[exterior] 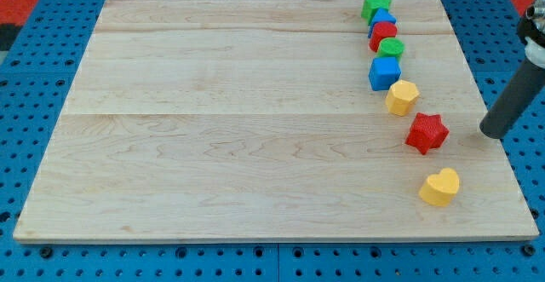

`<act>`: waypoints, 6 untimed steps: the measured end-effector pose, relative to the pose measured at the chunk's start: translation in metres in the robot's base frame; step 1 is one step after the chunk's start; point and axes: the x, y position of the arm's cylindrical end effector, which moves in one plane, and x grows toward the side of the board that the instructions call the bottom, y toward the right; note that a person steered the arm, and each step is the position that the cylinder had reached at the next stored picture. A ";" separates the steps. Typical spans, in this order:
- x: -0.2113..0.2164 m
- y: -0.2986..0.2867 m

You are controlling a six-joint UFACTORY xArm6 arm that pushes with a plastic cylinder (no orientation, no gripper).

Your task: Slide the red star left a bit

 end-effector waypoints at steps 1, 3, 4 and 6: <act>0.042 -0.006; 0.021 0.005; 0.004 -0.032; 0.002 -0.081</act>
